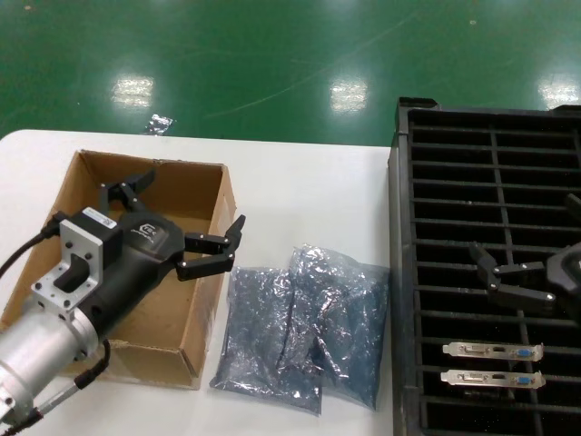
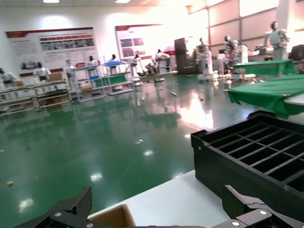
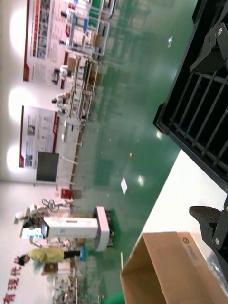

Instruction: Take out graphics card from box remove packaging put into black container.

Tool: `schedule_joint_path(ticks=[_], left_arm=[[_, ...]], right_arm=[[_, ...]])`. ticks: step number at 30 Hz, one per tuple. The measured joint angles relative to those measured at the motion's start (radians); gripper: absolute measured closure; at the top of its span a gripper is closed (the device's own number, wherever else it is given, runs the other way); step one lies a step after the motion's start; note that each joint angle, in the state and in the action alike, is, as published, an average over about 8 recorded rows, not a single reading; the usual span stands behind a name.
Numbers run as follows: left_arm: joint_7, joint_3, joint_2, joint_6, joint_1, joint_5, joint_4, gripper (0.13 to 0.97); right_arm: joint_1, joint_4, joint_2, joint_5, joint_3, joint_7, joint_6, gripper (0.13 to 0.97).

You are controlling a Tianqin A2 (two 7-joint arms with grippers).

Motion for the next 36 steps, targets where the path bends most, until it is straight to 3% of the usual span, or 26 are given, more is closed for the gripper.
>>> schedule_joint_path(ticks=[36], left_arm=[[0.369, -0.073, 0.208, -0.341, 0.234, -0.307, 0.050, 0.132]], right_arm=[[-0.130, -0.125, -0.349, 0.192, 0.074, -0.424, 0.263, 0.129]])
